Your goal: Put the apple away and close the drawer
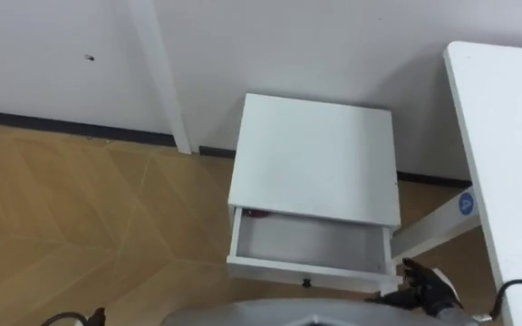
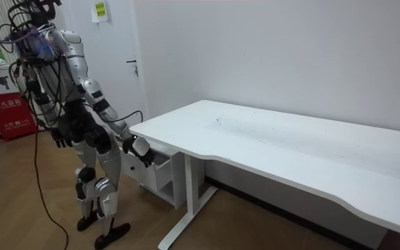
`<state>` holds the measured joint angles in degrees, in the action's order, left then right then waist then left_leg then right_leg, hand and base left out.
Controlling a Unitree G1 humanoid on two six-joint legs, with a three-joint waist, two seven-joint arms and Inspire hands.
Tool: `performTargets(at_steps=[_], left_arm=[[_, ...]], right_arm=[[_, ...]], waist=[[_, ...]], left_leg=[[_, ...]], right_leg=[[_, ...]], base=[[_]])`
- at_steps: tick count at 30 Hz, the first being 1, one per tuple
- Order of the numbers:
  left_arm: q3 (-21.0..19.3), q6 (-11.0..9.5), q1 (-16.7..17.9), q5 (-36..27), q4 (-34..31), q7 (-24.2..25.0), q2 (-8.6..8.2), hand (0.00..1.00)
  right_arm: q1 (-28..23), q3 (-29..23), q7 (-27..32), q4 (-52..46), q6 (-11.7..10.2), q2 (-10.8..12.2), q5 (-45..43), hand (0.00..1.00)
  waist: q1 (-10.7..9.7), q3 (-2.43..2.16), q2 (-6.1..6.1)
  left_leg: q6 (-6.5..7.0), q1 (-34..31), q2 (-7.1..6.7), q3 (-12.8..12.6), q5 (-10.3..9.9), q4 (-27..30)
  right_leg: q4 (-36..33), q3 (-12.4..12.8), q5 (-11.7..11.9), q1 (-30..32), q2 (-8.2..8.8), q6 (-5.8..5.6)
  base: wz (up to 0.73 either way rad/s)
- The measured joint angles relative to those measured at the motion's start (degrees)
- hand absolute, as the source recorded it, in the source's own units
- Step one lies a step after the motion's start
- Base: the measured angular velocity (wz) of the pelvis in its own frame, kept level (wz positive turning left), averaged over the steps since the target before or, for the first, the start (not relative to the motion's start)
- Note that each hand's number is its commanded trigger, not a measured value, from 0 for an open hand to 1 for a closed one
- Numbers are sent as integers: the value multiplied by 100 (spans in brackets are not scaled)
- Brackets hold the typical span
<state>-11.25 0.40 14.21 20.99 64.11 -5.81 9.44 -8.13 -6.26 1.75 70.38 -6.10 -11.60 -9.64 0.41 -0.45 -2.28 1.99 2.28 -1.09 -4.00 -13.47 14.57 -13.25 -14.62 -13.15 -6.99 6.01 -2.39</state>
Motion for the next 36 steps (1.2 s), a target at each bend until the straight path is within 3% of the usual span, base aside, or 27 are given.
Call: performTargets(at_steps=[1, 2, 3, 4, 5, 6, 7, 8, 9, 10, 12, 13, 14, 16, 18, 20, 21, 23, 24, 25, 26, 27, 28, 29, 31, 34, 36], left_arm=[[-1, 56, 8, -4, 31, 4, -6, 0], [9, 80, -1, -12, 54, 5, -13, 0], [26, 115, -28, -38, 85, 33, -23, 0], [24, 125, -77, -59, 103, 31, 42, 0], [26, 131, -114, -57, 112, 27, 71, 0], [28, 122, -161, -59, 147, 21, 98, 0], [51, 113, -196, -59, 175, 27, 131, 0], [73, 113, -215, -63, 186, 30, 176, 0], [157, 126, -274, -109, 213, 27, 251, 0], [208, 177, -388, -144, 264, 54, 272, 0], [355, 330, -580, -295, 349, 94, 310, 0], [389, 448, -643, -345, 408, 104, 321, 0], [430, 500, -661, -346, 408, 105, 334, 0], [509, 608, -719, -330, 460, 105, 293, 0], [508, 643, -593, -296, 443, 104, 267, 0], [451, 717, -486, -280, 440, 102, 271, 0], [415, 722, -410, -282, 440, 98, 282, 0], [360, 703, -270, -276, 417, 89, 304, 0], [337, 699, -176, -277, 464, 75, 292, 0], [365, 668, -119, -282, 429, 28, 350, 0], [391, 647, -189, -277, 315, -2, 436, 0], [459, 525, -271, -271, 24, -89, 556, 0], [379, 500, -224, -270, -8, -205, 592, 0], [346, 504, -188, -298, -7, -254, 581, 0], [435, 404, -214, -396, 6, -291, 451, 0], [432, 313, -212, -458, 32, -311, 335, 0], [429, 246, -263, -457, 29, -337, 281, 0]], right_arm=[[-42, -227, 86, 143, 132, -37, -29, 0], [-75, -285, 125, 172, 200, -74, -25, 0], [-131, -405, 175, 252, 324, -159, -26, 0], [-201, -476, 229, 271, 438, -170, -39, 0], [-247, -540, 237, 300, 479, -171, -43, 0], [-321, -633, 244, 388, 552, -186, -17, 0], [-271, -632, 244, 400, 578, -186, 12, 0], [-252, -626, 242, 396, 569, -159, 28, 0], [-187, -612, 228, 390, 532, -110, 57, 0], [-193, -612, 216, 387, 464, -107, 66, 0], [-228, -406, 247, 408, 430, -100, 135, 0], [-232, -164, 253, 511, 427, -97, 169, 0], [-233, -45, 251, 534, 427, -92, 218, 0], [-203, 155, 297, 533, 423, -131, 424, 0], [-136, 157, 365, 528, 423, -169, 446, 0], [-32, 160, 441, 514, 423, -215, 524, 0], [10, 165, 468, 509, 436, -245, 657, 0], [21, 185, 462, 522, 511, -253, 797, 0], [9, 217, 448, 526, 623, -242, 836, 0], [0, 169, 447, 528, 711, -162, 803, 0], [-14, 76, 440, 546, 736, -108, 731, 0], [-12, -21, 441, 563, 768, -81, 675, 0], [-15, -29, 425, 529, 804, -21, 587, 0], [-47, -17, 416, 477, 799, -9, 522, 0], [-55, 18, 449, 422, 797, -34, 445, 0], [286, 54, 509, 418, 645, -19, 445, 0], [342, 54, 509, 330, 526, -19, 487, 0]], waist=[[-30, -18, 12], [-24, -16, 69], [-55, 8, 205], [-143, 8, 242], [-185, 20, 277], [-166, 1, 398], [-200, 42, 543], [-225, 51, 619], [-249, 67, 612], [-278, 75, 702], [-325, 95, 840], [-328, 126, 950], [-342, 118, 936], [-382, 138, 879], [-425, 134, 859], [-451, 133, 827], [-462, 131, 795], [-481, 128, 707], [-505, 125, 621], [-536, 34, 313], [-509, 65, 234], [-368, 146, 284], [-166, 171, 63], [-98, 157, 37], [56, 118, -15], [113, 55, -36], [103, 34, 16]], left_leg=[[89, -12, -84, -70, -77, 96], [131, -20, -96, -77, -107, 148], [210, -52, -162, -126, -169, 315], [296, -54, -219, -143, -207, 407], [348, -50, -235, -163, -233, 486], [424, -13, -203, -198, -260, 577], [510, -108, -120, -223, -308, 710], [558, -195, -82, -253, -336, 773], [637, -387, -24, -338, -385, 965], [689, -568, 110, -344, -418, 1160], [705, -672, 392, -310, -428, 1270], [689, -655, 563, -281, -436, 1298], [668, -648, 596, -264, -444, 1313], [725, -720, 621, -194, -637, 1691], [763, -788, 619, -184, -762, 1915], [788, -913, 520, -159, -792, 2000], [773, -968, 418, -130, -783, 1996], [534, -895, 201, -118, -732, 1802], [-85, -648, 62, -118, -591, 1365], [-652, -614, -85, 41, -585, 1406], [-53, -848, 55, 190, -656, 1944], [61, -1187, 392, 442, -1404, 2523], [71, -1149, 291, 304, -1442, 2620], [74, -1047, 312, 282, -1438, 2495], [6, -541, 326, 120, -1094, 1593], [-95, -332, 393, 3, -773, 999], [-169, -156, 456, -27, -678, 782]], right_leg=[[-493, 13, -185, 158, 167, -100], [-865, 11, -235, 324, 219, -132], [-1946, 49, -188, 797, 438, -116], [-2971, 168, 76, 1302, 667, -74], [-3415, 297, 346, 1585, 729, -48], [-4060, 587, 1047, 2045, 704, -24], [-4607, 801, 2040, 2616, 632, -78], [-4951, 949, 2399, 2974, 567, -10], [-6314, 1161, 2143, 3858, 439, 14], [-7681, 1105, 1661, 4752, 312, 62], [-8933, 735, 1113, 5851, 90, 143], [-9387, 472, 882, 6415, 40, 167], [-9588, 413, 795, 6642, 52, 147], [-10154, 493, 589, 7172, 168, 67], [-10257, 576, 581, 7058, 179, 69], [-10185, 718, 583, 6732, 253, 63], [-9873, 859, 596, 6343, 386, 32], [-8616, 988, 605, 5424, 531, 0], [-7173, 973, 612, 4484, 490, -8], [-5539, 933, 600, 3610, 611, -71], [-5003, 929, 564, 3356, 616, -151], [-4155, 926, 457, 3010, 564, -328], [-3118, 941, 346, 2440, 540, -407], [-2598, 884, 304, 2105, 453, -412], [-963, 768, 437, 1161, 55, -348], [172, 717, 643, 687, -149, -319], [315, 700, 674, 527, -268, -263]], base=[[29], [14], [23], [31], [22], [-18], [-37], [-50], [-38], [-30], [-5], [0], [5], [16], [11], [3], [12], [13], [31], [50], [56], [10], [-18], [-32], [-18], [-33], [6]])
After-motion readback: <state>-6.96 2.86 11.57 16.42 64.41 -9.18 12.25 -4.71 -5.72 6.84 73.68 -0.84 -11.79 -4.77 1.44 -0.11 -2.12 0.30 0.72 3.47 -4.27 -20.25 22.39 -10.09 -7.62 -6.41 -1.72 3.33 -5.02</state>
